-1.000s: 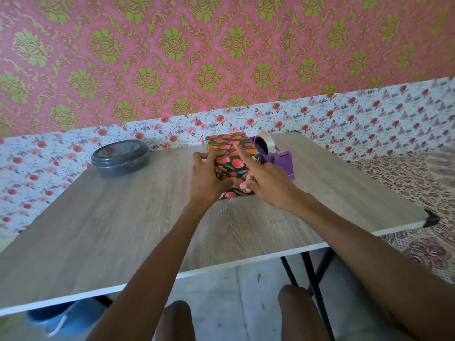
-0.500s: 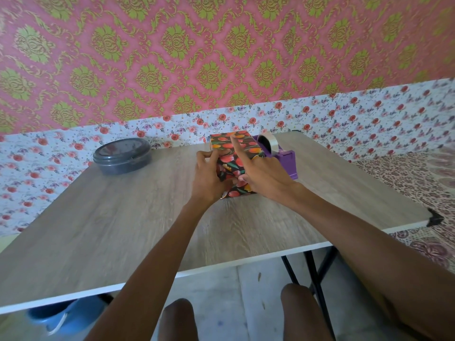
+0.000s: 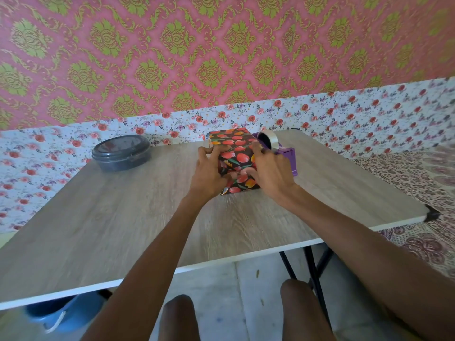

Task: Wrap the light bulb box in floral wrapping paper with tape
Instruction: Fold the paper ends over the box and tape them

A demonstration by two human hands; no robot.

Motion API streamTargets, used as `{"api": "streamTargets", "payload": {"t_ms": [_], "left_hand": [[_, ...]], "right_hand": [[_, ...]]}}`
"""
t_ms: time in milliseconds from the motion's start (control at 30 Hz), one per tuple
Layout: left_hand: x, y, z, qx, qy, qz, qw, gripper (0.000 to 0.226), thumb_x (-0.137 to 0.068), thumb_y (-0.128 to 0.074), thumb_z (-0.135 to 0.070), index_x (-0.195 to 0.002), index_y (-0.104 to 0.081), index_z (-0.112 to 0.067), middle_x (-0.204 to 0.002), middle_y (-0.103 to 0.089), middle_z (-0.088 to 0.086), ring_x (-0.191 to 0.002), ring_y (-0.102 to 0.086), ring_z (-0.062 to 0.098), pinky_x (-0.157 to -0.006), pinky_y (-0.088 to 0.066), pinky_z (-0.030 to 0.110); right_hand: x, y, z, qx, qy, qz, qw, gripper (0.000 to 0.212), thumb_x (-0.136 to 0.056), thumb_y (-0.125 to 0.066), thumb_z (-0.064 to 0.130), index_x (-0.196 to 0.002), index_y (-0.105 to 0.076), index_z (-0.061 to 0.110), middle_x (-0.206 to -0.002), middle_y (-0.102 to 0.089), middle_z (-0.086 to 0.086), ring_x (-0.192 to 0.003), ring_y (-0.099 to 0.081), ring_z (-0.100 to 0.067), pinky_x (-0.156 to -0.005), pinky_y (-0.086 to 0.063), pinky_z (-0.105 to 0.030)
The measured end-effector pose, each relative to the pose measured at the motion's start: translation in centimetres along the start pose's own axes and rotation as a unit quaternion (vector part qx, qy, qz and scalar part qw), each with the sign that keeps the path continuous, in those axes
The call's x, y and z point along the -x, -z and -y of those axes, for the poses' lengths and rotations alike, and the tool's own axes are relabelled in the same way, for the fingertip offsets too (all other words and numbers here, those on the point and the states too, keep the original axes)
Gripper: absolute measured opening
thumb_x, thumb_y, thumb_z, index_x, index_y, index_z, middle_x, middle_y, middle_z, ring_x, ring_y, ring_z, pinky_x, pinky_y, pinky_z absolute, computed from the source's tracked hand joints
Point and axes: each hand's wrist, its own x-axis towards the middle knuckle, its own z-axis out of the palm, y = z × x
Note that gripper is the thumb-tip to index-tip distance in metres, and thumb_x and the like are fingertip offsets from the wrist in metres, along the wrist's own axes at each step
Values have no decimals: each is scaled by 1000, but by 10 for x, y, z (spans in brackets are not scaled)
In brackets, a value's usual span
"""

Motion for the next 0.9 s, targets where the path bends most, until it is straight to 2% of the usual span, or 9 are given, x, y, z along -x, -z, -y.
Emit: {"api": "streamTargets", "payload": {"t_ms": [100, 233, 367, 400, 533, 667, 800, 833, 900], "left_hand": [[1, -1, -7, -14, 16, -23, 999, 76, -70, -80, -56, -131, -41, -31, -126, -35, 4, -116, -53, 30, -92, -54, 48], [1, -4, -16, -42, 21, -57, 997, 73, -70, -84, -47, -127, -42, -31, -121, -37, 3, -106, -57, 31, -86, -56, 47], [-2, -2, -13, -17, 26, -22, 999, 80, -65, -88, -40, -130, -42, -28, -124, -35, 6, -109, -55, 34, -95, -52, 50], [-2, -1, -11, -10, 27, -12, 1000, 81, -65, -89, -37, -130, -42, -27, -125, -34, 6, -110, -54, 35, -96, -51, 50], [0, 0, -14, -1, 31, -1, 1000, 88, -61, -89, -46, -131, -40, -25, -125, -32, 6, -110, -55, 34, -96, -52, 47], [1, -3, -17, -29, 28, -25, 999, 83, -64, -87, -47, -129, -39, -26, -123, -34, 6, -107, -57, 33, -89, -55, 46], [1, 1, -18, -30, 26, -17, 999, 71, -73, -83, -25, -130, -41, -24, -124, -33, 7, -107, -57, 33, -89, -55, 43], [2, 2, -18, -28, 24, -12, 999, 70, -75, -80, -19, -133, -40, -24, -125, -33, 8, -108, -57, 32, -90, -55, 40], [4, 4, -13, 1, 31, -2, 1000, 75, -78, -77, -11, -139, -35, -25, -128, -34, 8, -112, -56, 29, -91, -54, 36]], "right_hand": [[-1, -4, 1, -39, -18, 19, 999, 76, -89, -70, 35, -148, -29, 10, -94, -67, -12, -78, -68, -27, -58, -50, -34], [-5, -7, -4, -86, -22, 31, 996, 81, -86, -73, 33, -152, -28, 15, -99, -66, -11, -83, -67, -26, -65, -53, -35], [-3, -12, -15, -191, -22, 37, 981, 86, -83, -74, 6, -153, -28, 21, -107, -63, -12, -79, -67, -24, -72, -58, -39], [-1, -12, -17, -231, -21, 41, 972, 86, -82, -75, 7, -153, -28, 23, -110, -61, -13, -81, -66, -24, -75, -58, -40], [1, -11, -15, -302, -31, 48, 952, 95, -74, -80, 47, -152, -31, 22, -119, -59, -14, -106, -60, -29, -85, -54, -43], [0, -11, -8, -280, -41, 11, 959, 84, -72, -83, 42, -141, -42, 19, -90, -68, -7, -80, -67, -23, -68, -56, -35], [-3, -7, -16, -332, -49, 29, 941, 69, -82, -79, 23, -143, -45, 21, -62, -50, 7, -51, -47, -3, -54, -43, -25], [-1, -6, -18, -341, -49, 31, 938, 71, -84, -78, 18, -145, -43, 23, -61, -48, 8, -52, -45, 0, -54, -44, -24], [-1, -10, -22, -378, -60, 37, 923, 83, -84, -75, 7, -152, -32, 29, -77, -62, 2, -65, -59, -5, -62, -54, -28]]}}
